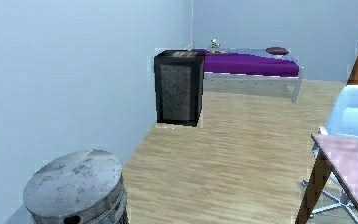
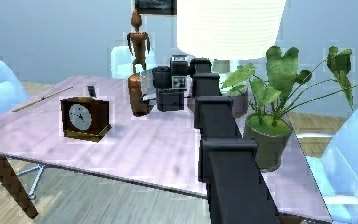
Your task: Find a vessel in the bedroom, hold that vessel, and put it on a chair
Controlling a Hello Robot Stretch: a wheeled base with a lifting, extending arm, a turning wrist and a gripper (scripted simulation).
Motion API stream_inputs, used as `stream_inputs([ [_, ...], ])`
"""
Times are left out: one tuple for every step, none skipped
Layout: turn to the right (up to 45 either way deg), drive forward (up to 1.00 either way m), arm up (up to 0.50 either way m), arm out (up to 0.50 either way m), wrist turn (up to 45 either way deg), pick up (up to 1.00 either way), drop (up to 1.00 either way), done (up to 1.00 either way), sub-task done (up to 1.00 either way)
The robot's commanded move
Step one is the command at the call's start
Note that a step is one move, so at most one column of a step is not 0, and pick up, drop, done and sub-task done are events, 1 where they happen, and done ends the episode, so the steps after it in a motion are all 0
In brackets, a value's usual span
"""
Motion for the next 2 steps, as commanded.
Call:
stream_inputs([
  [0.0, 0.00, 0.00, 0.00, -45.0, 0.00, 0.00, 0.00, 0.00],
  [0.0, 0.00, 0.00, 0.00, -45.0, 0.00, 0.00, 0.00, 0.00],
])
